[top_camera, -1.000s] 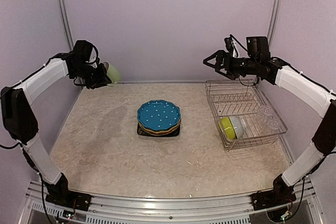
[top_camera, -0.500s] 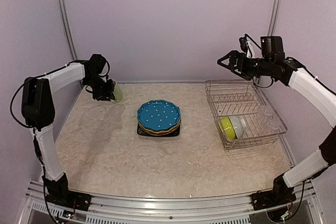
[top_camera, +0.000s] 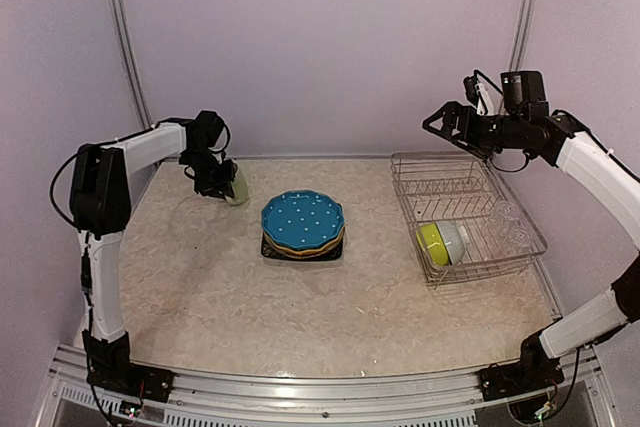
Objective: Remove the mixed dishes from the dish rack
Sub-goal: Place the cup at the corner of the board, then grab the cup from the dish rack.
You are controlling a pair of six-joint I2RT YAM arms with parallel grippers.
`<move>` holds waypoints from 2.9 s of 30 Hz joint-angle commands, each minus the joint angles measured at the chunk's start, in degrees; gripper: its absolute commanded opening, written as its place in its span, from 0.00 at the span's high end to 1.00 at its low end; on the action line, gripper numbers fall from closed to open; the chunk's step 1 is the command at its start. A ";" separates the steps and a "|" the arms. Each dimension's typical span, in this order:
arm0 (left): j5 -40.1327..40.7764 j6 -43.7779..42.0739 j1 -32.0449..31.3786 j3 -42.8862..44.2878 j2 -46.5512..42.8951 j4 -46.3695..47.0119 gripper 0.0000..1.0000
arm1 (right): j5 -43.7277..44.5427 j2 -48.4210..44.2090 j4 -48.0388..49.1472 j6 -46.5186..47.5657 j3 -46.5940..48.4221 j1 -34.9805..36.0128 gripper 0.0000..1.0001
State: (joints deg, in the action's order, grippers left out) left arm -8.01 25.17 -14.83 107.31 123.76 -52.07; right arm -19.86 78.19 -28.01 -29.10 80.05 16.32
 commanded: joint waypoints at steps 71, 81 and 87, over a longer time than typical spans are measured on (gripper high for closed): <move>13.65 -4.34 -4.69 12.42 -8.60 -3.67 0.01 | 22.31 0.92 -21.30 5.24 -10.71 -22.11 0.01; 14.40 -3.99 -4.69 12.39 -8.50 -3.37 0.01 | 23.56 7.74 -18.09 9.23 -9.59 -23.08 0.02; 14.33 -4.01 -4.65 12.65 -8.24 -3.41 0.01 | 22.81 10.86 -17.17 11.49 -8.97 -23.08 0.06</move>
State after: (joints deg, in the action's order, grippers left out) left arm 5.41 20.80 -19.22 120.22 116.44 -56.10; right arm 2.61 87.24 -46.37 -20.05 69.93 -6.09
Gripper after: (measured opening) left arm 0.988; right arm 0.949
